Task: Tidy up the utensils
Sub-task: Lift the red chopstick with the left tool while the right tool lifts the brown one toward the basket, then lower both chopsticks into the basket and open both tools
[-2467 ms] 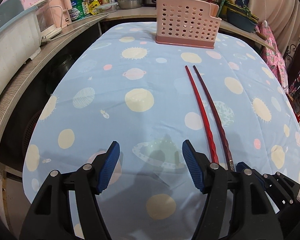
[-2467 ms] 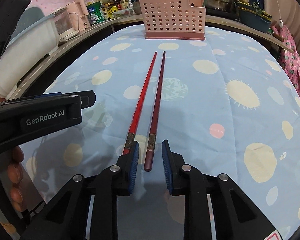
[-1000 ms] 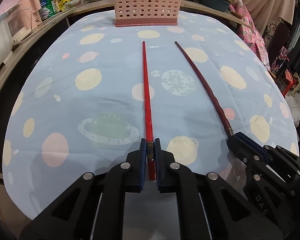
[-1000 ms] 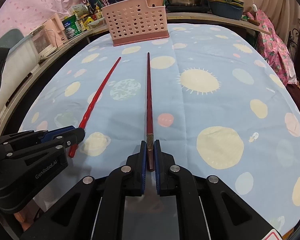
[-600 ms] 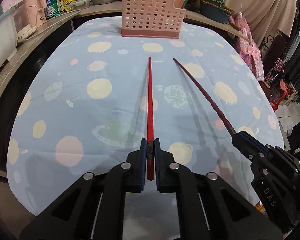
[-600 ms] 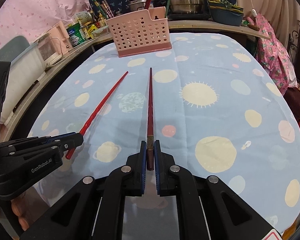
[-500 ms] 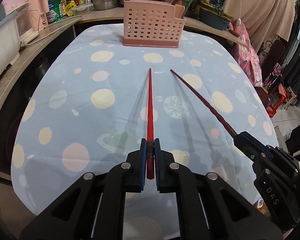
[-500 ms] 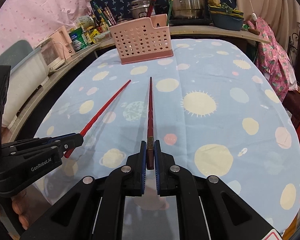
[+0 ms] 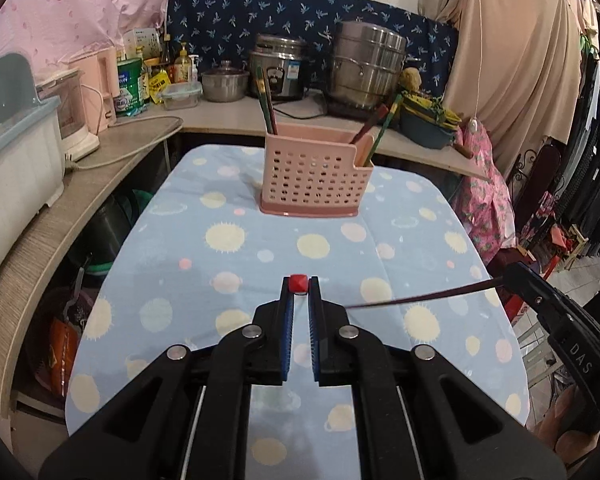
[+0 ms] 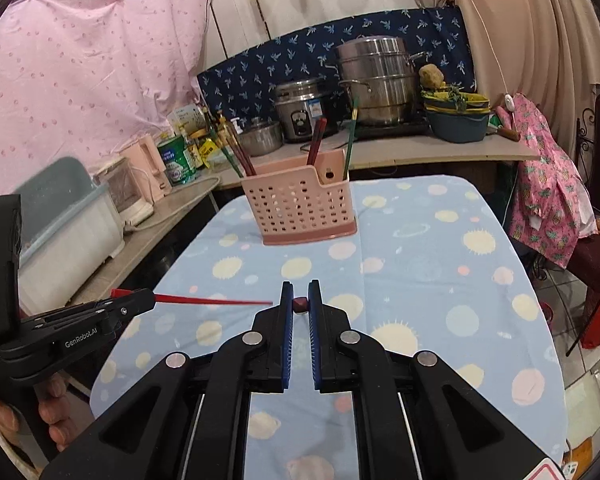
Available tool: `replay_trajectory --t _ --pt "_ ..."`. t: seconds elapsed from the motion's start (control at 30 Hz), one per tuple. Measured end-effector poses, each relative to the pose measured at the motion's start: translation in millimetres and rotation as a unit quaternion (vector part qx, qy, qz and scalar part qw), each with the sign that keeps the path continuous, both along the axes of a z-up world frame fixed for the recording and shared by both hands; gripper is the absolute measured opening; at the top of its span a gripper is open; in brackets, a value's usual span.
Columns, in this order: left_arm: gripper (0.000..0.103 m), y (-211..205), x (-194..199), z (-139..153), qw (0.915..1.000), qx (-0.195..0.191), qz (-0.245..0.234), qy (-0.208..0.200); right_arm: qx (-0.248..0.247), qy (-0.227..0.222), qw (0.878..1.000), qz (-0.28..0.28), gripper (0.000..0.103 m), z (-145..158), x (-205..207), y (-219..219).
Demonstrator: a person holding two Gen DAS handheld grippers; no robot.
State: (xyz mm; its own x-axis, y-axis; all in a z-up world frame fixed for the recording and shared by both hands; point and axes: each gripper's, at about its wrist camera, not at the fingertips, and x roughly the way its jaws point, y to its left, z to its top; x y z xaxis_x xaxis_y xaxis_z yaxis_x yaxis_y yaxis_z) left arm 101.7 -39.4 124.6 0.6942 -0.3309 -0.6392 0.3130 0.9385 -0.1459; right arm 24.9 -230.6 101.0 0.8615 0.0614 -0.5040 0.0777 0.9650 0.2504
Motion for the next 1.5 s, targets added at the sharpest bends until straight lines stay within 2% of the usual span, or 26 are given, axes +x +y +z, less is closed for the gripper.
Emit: replay_trajectory --t 0.13,0.33,0.8,1.1,1.3,1.5 --pt "0.007 0.1 17.0 15.8 0.9998 -0.008 0.011 -0.018 -0.004 -0.026 1.0 -0.008 0.007 16.3 12.5 -6.8" --pt "0.007 -8.5 40.6 25.9 0.9996 -0.009 0.011 -0.025 0.0 -0.03 1.0 -0.009 0.007 21.4 39.5 -13.4" --pt "0.007 -20.5 66.4 15.4 0.9997 0.006 0.007 -0.021 -0.009 -0.033 0.999 -0.001 0.007 24.3 68.6 -8.7" --pt "0.007 -17.7 76.8 21.0 0.9999 -0.002 0.005 -0.015 -0.009 -0.032 0.999 0.003 0.007 25.9 75.3 -7.6" --pt "0.007 -15.9 91.9 54.7 0.9991 -0.018 0.003 -0.038 -0.002 -0.047 0.999 0.005 0.007 46.2 91.1 -15.3" --pt "0.007 -16.3 122.6 115.2 0.995 -0.055 0.008 -0.083 0.008 -0.092 0.996 0.007 0.007 92.0 117.7 -26.5"
